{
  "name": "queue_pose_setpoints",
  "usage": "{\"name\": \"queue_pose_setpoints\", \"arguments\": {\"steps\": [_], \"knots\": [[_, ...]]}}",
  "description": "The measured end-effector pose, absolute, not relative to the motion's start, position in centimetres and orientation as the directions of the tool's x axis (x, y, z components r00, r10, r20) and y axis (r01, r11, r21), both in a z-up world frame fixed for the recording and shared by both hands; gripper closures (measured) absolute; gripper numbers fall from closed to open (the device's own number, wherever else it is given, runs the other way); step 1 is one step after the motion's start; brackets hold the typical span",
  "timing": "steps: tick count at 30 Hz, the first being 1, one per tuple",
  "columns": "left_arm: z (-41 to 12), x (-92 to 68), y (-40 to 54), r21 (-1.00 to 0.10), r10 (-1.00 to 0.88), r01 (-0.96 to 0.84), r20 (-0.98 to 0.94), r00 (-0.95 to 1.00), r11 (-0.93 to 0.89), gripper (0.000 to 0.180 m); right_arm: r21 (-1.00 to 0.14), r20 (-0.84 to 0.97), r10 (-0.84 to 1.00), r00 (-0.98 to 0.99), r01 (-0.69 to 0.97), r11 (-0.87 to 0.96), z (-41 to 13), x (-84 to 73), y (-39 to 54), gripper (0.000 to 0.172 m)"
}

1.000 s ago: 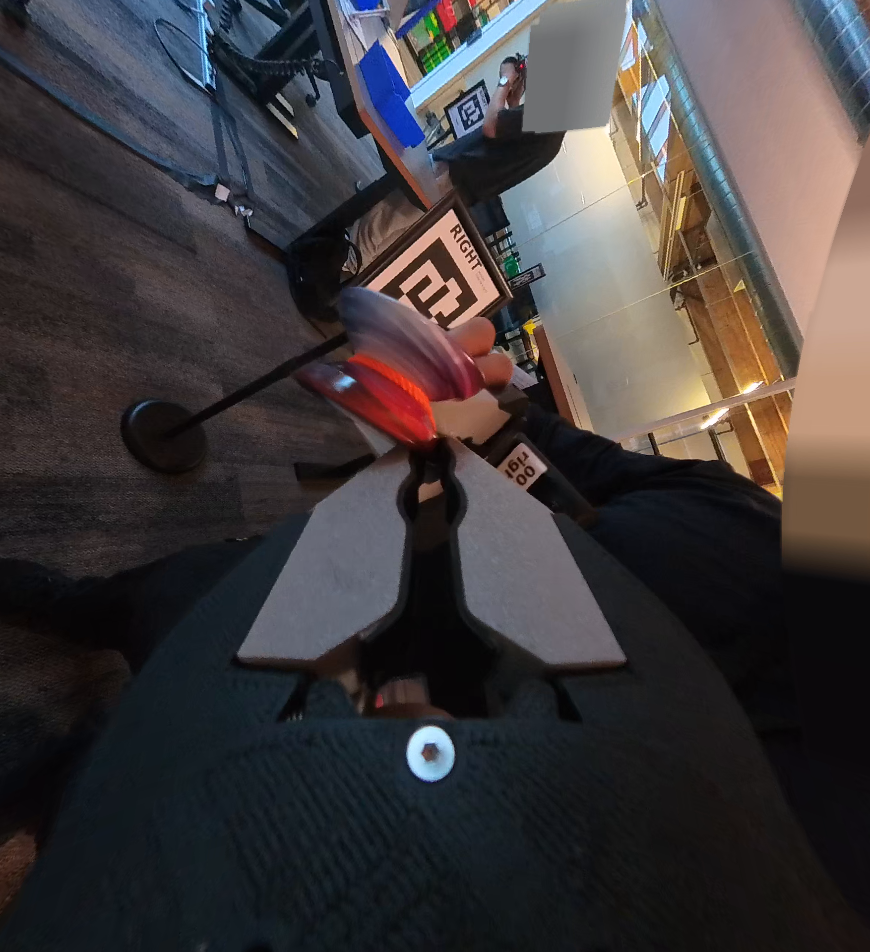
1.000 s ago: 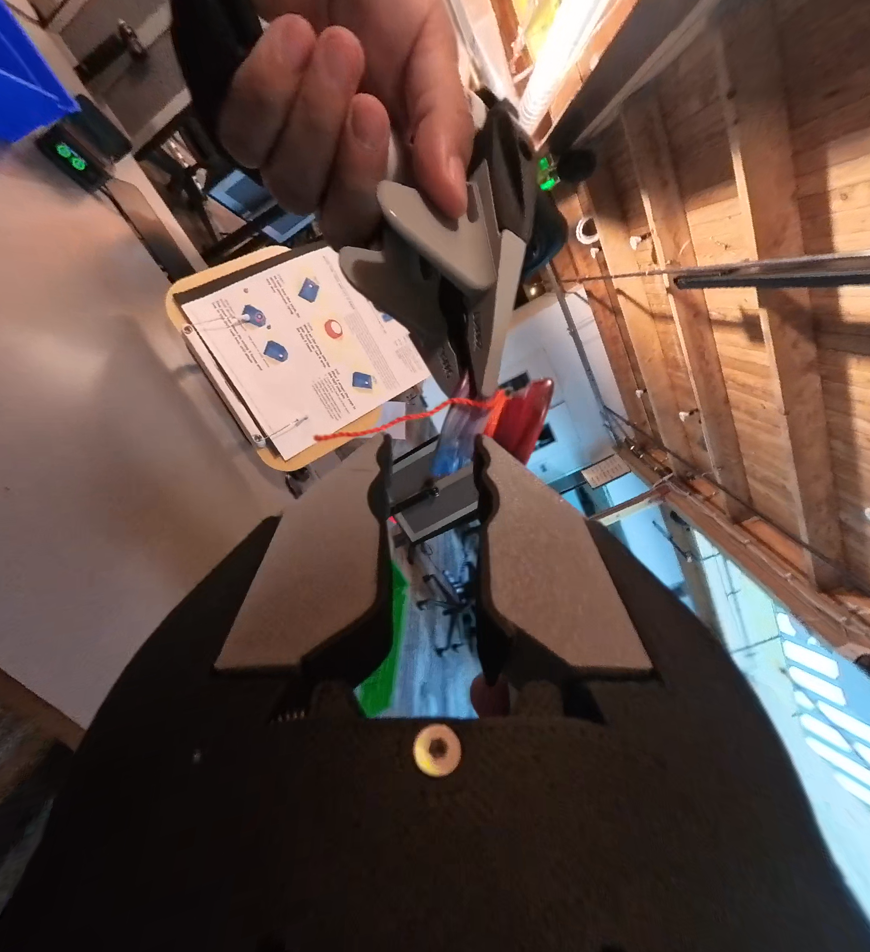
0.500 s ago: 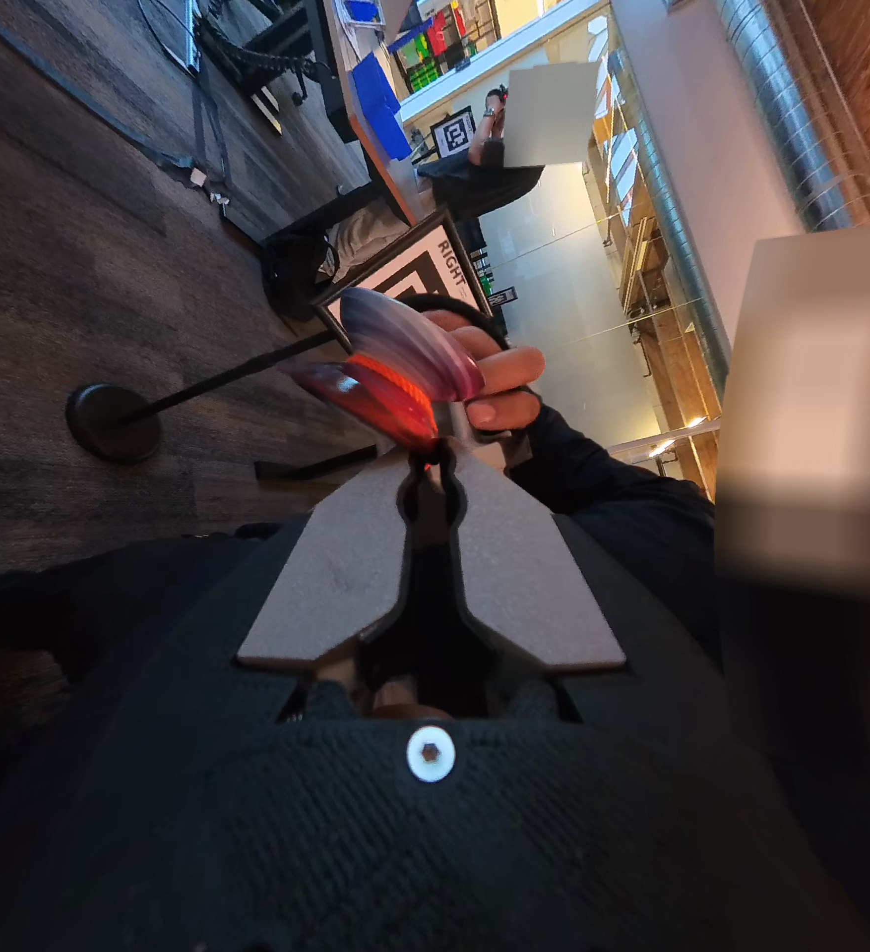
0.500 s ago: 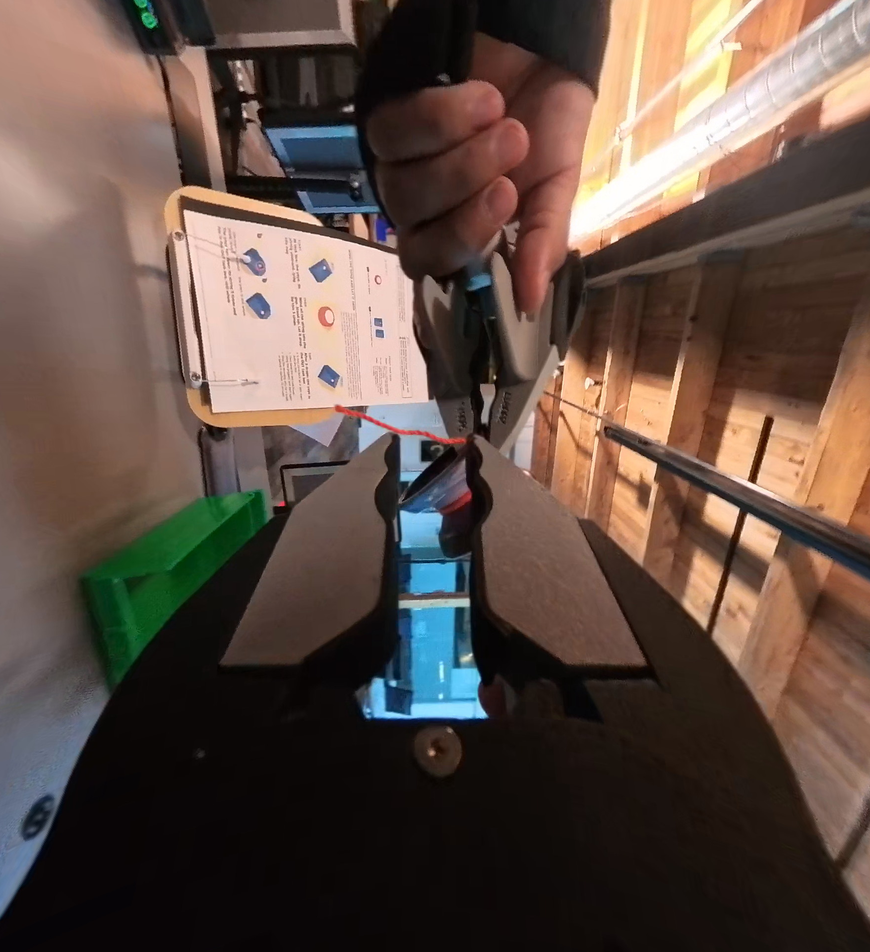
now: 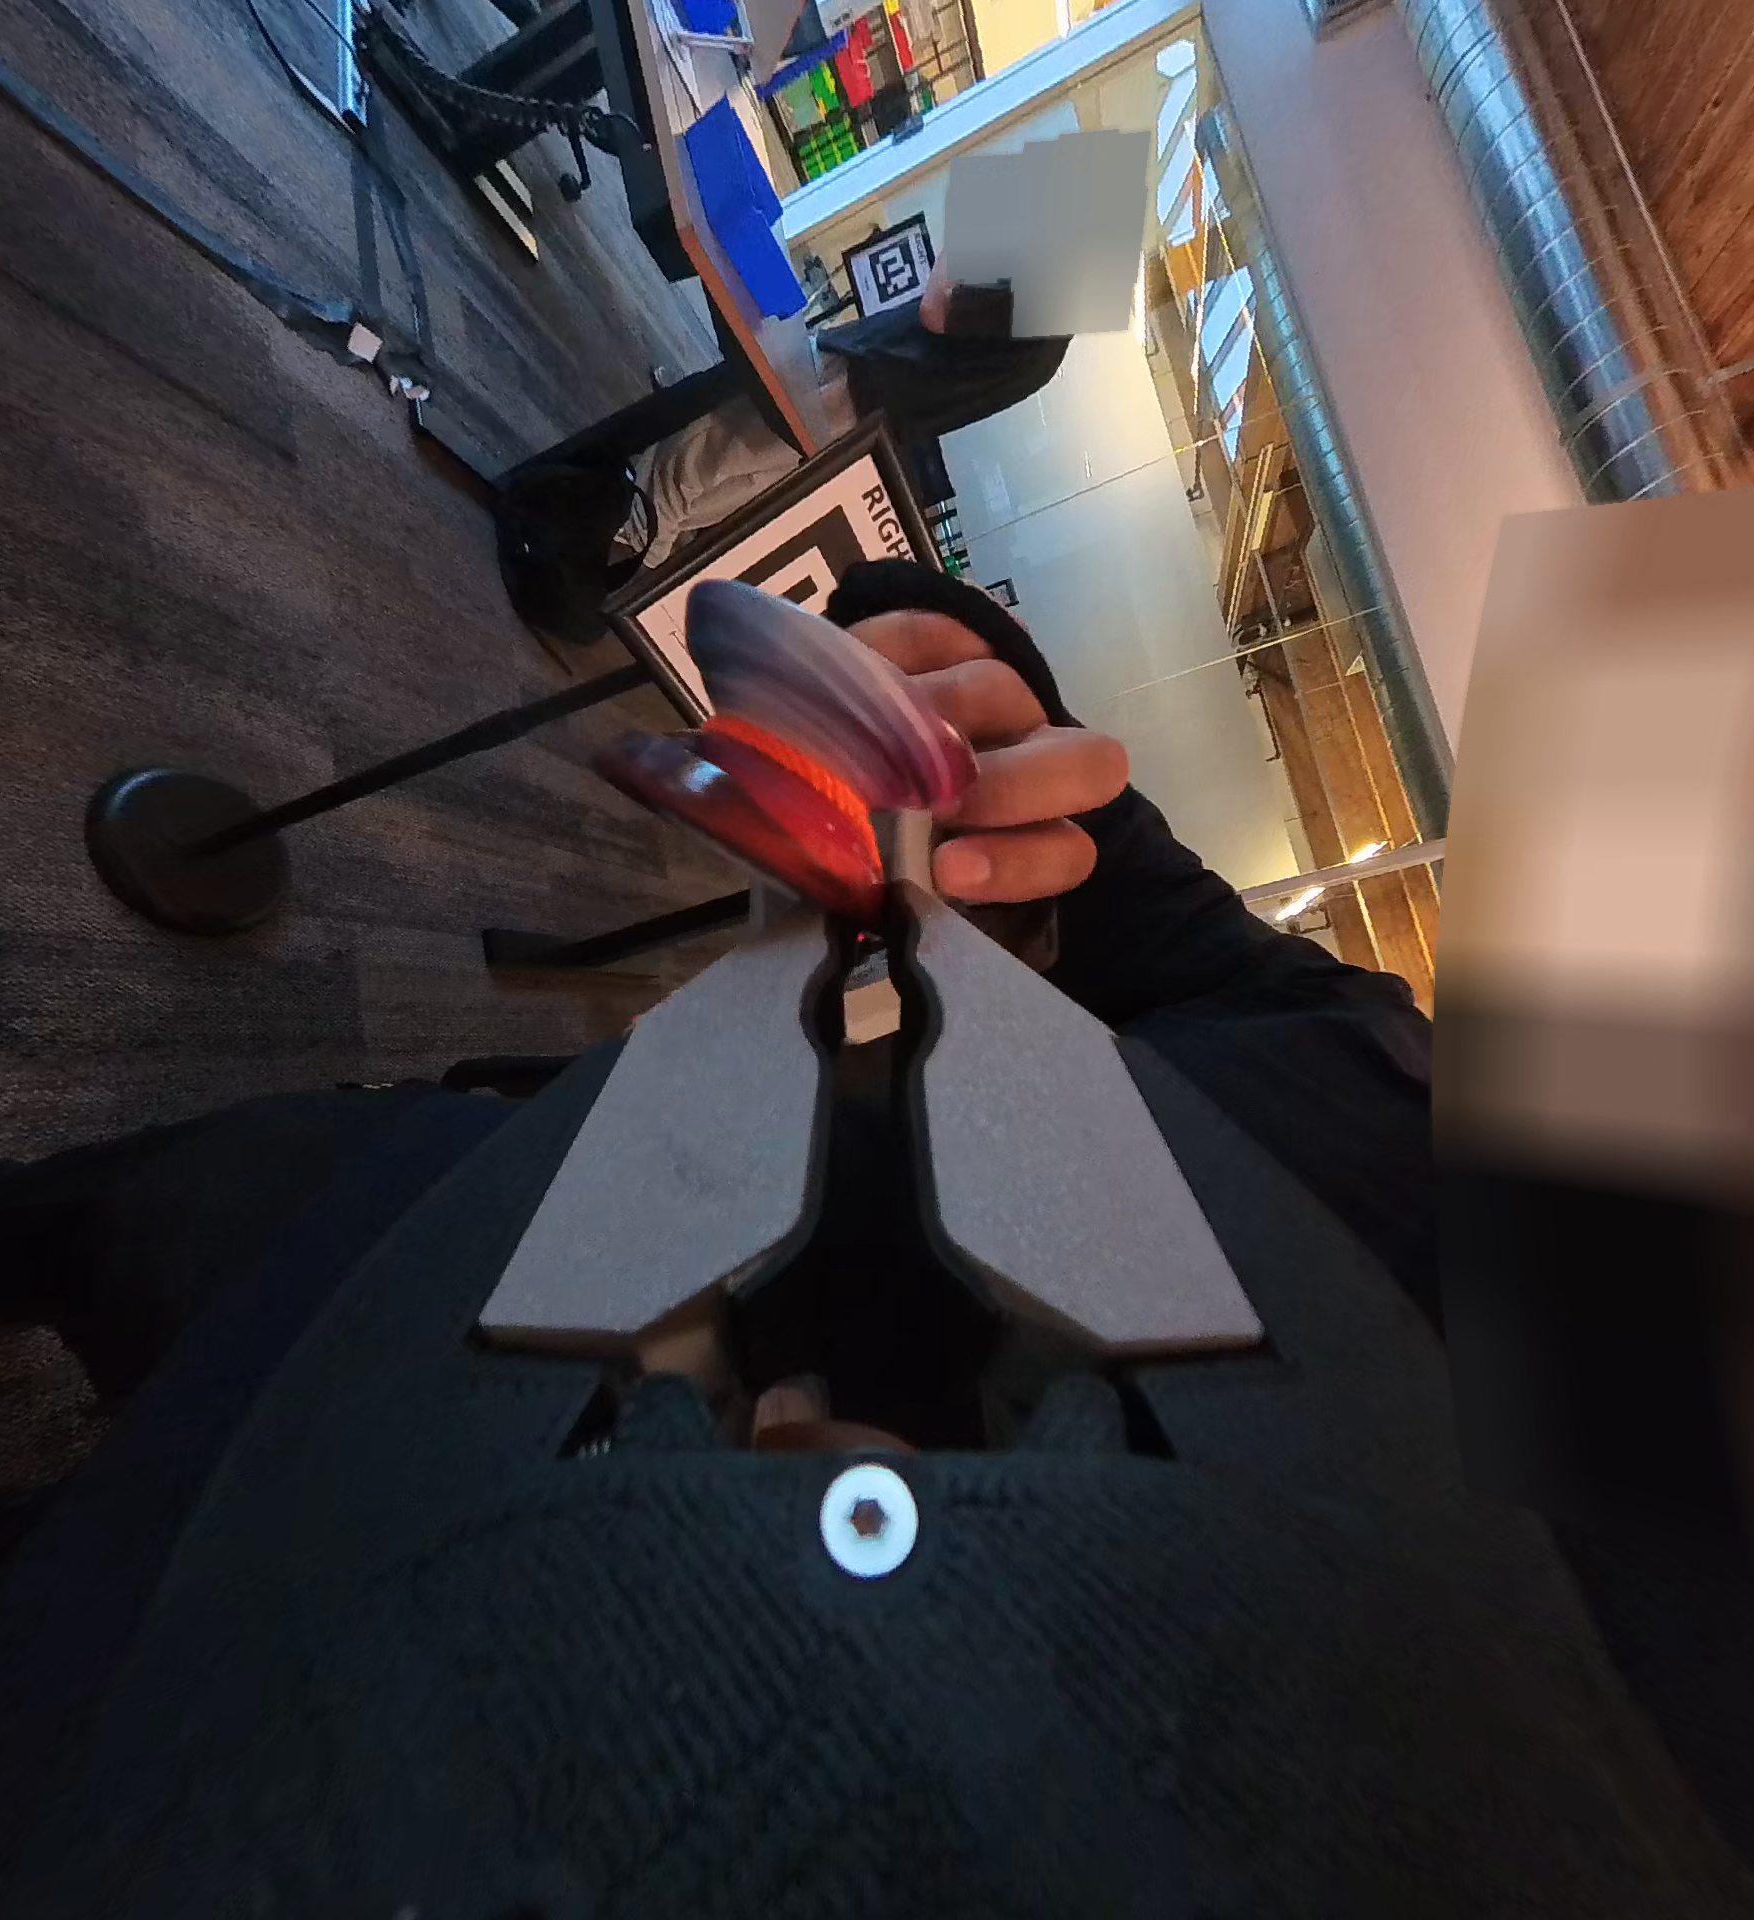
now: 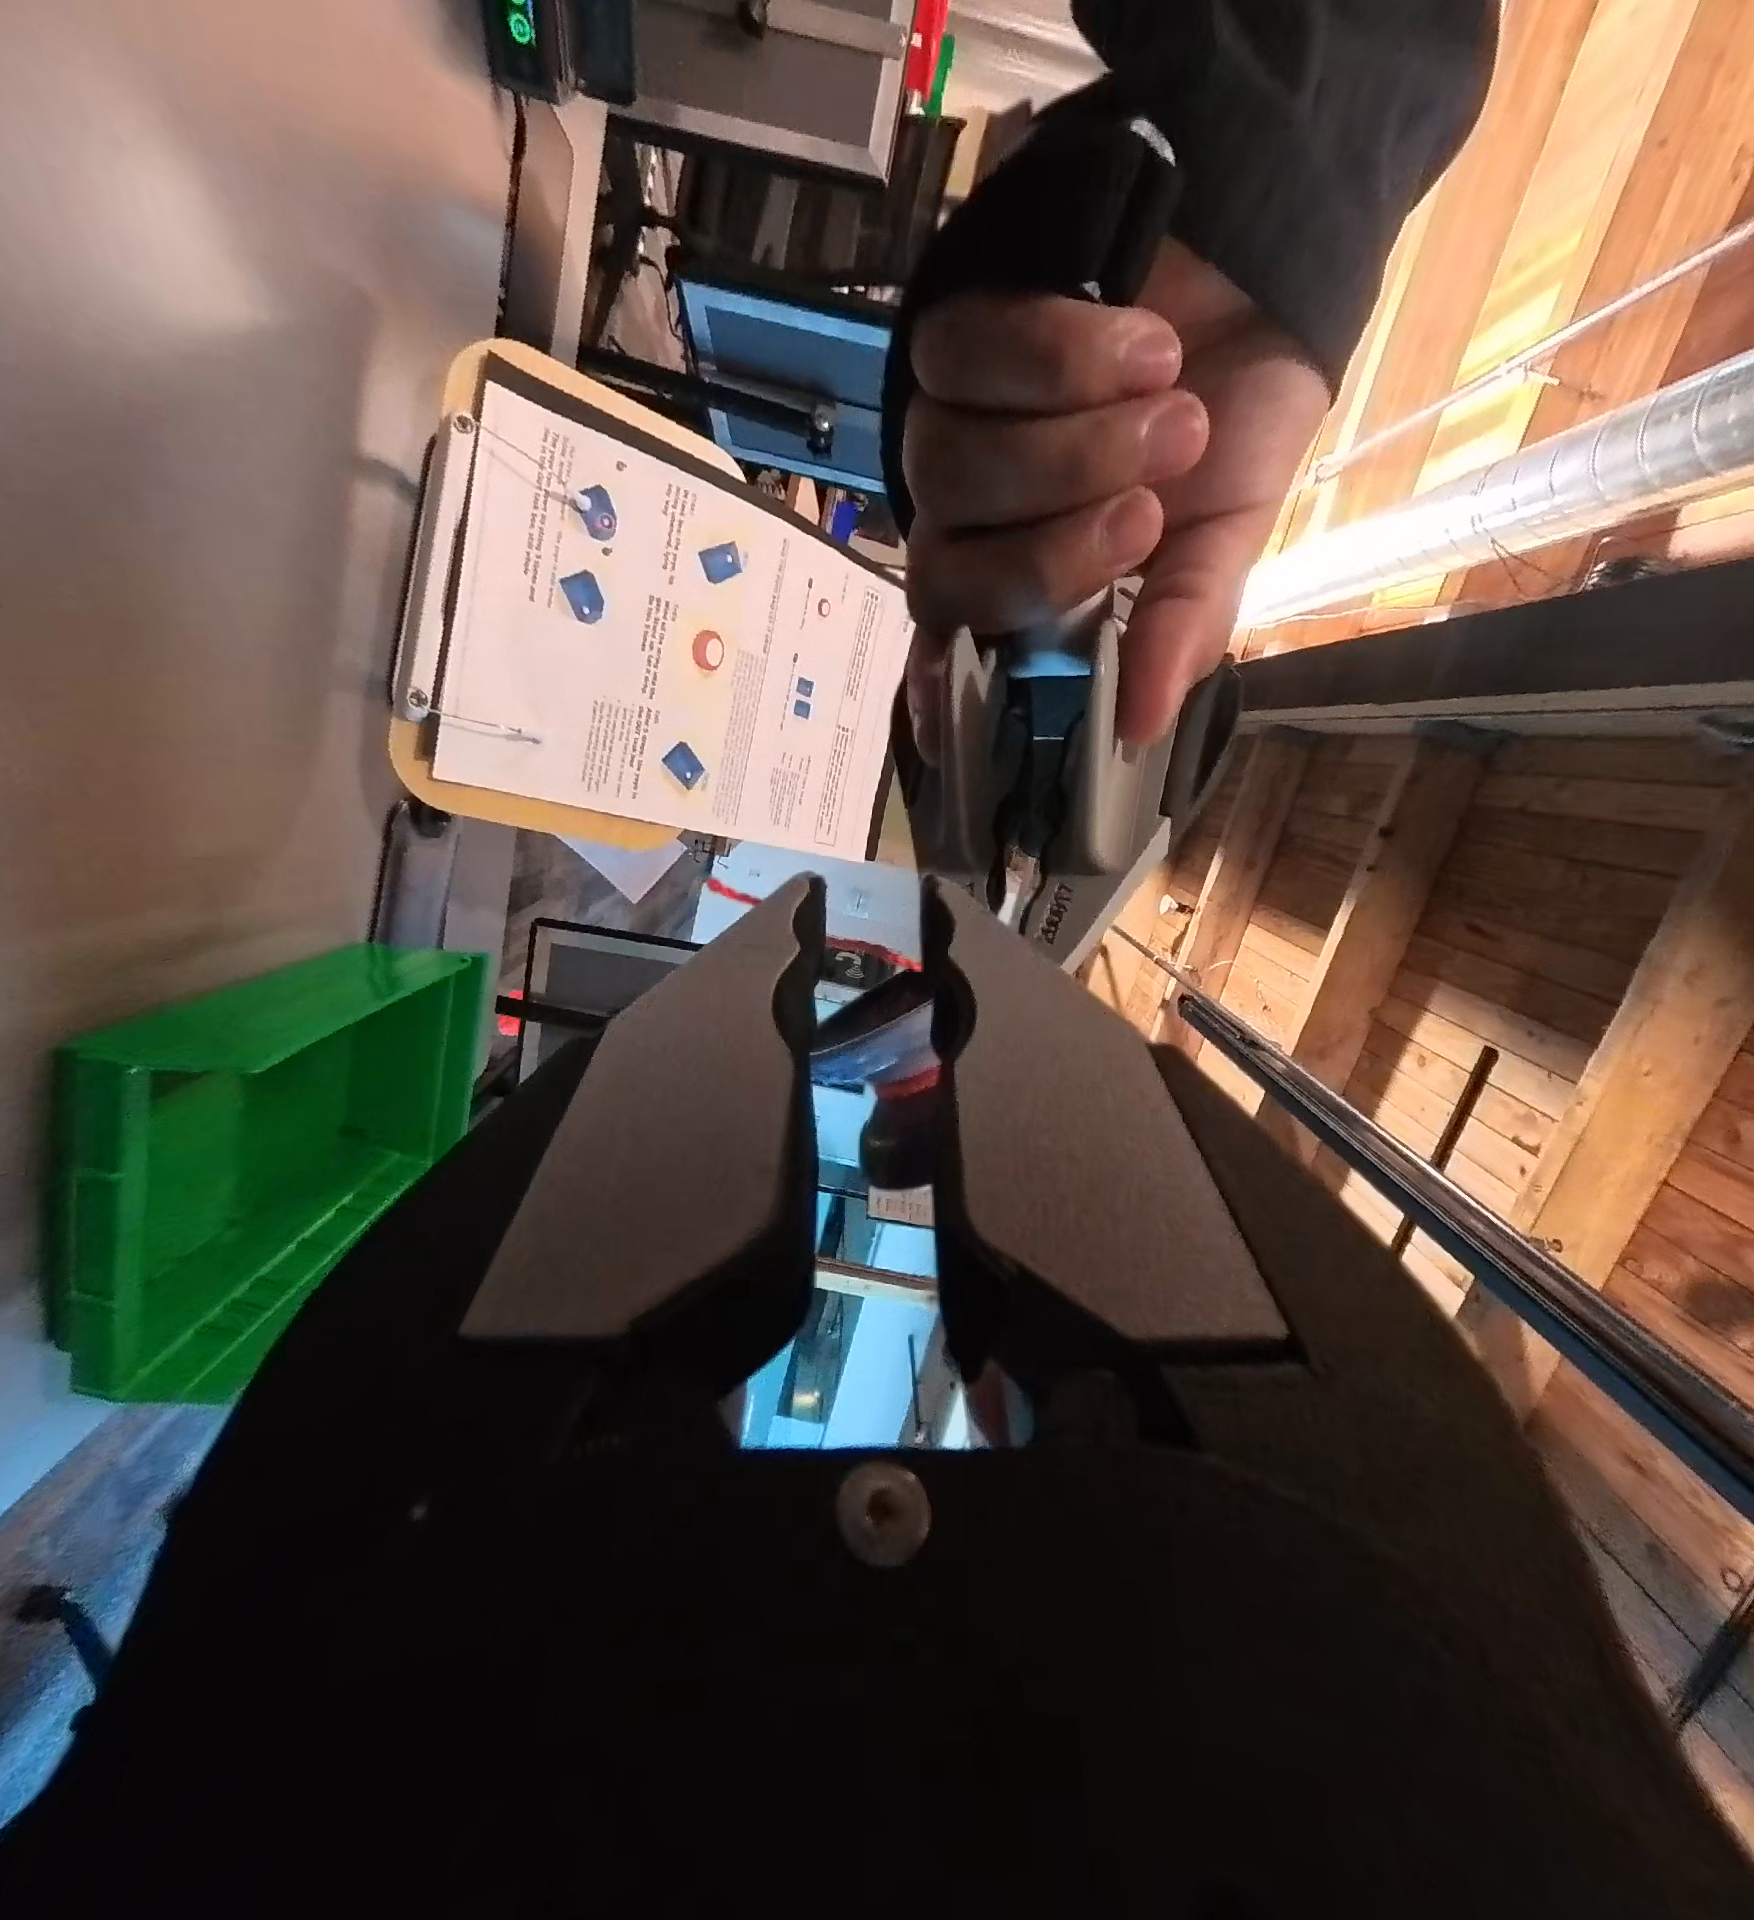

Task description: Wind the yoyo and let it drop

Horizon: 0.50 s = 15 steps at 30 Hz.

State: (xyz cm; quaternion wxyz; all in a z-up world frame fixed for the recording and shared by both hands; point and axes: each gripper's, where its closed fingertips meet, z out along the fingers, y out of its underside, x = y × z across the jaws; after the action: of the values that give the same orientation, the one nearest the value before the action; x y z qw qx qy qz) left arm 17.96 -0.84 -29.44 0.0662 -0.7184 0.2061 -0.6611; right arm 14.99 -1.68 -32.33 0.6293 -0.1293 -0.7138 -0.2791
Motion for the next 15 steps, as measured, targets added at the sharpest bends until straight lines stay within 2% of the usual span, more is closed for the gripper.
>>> {"name": "queue_pose_setpoints", "arguments": {"steps": [15], "knots": [[-29.7,17.7,-0.7,-0.359,-0.377,-0.222,0.925,0.044,-0.907,0.178,0.303,0.952,-0.218,-0.216,0.543,0.783,-31.9,17.4,-0.3,0.149]]}}
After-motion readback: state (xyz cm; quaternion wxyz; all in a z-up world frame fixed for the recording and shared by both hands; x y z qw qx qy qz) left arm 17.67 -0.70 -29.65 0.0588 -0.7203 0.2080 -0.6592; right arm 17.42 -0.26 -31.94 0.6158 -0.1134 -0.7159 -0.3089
